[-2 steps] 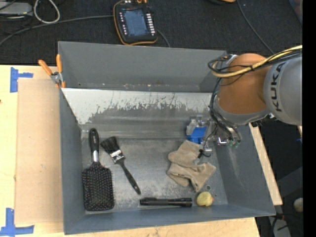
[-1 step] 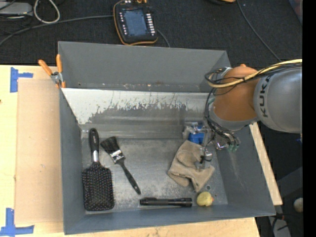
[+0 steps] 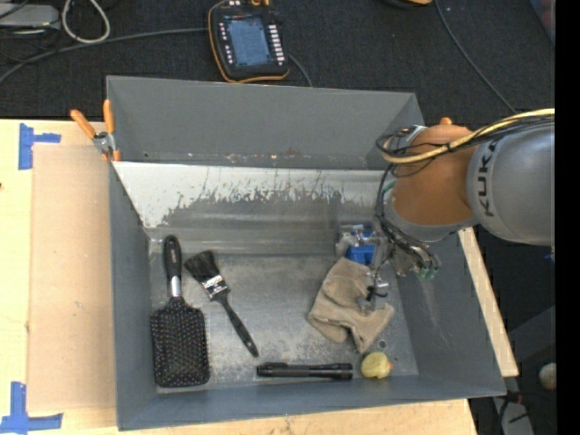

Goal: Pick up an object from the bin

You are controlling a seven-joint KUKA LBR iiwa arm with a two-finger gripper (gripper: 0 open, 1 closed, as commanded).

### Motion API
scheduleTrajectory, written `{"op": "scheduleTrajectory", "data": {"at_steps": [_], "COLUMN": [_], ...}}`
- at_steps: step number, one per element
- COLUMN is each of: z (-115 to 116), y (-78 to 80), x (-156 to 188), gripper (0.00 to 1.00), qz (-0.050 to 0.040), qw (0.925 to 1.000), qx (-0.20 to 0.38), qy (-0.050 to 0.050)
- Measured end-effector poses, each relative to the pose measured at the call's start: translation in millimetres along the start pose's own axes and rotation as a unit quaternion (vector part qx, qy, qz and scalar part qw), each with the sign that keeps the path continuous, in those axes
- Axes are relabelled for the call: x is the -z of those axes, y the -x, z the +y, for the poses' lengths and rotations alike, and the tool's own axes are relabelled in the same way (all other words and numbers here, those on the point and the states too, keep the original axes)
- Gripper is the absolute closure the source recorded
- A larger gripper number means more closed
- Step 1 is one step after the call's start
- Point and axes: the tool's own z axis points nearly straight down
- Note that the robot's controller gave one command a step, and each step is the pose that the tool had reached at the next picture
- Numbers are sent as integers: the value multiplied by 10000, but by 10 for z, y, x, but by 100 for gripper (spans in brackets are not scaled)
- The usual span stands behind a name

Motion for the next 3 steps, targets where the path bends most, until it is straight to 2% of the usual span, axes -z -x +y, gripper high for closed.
{"op": "scheduleTrajectory", "data": {"at_steps": [1, 2, 3], "z": [-19, -8, -18], "y": [54, 19, 42], "x": [-5, 4, 6], "gripper": [0, 0, 100], "qz": [49, 2, 82], "qw": [10000, 10000, 10000], "qx": [49, 1, 38], "qy": [20, 7, 25]}}
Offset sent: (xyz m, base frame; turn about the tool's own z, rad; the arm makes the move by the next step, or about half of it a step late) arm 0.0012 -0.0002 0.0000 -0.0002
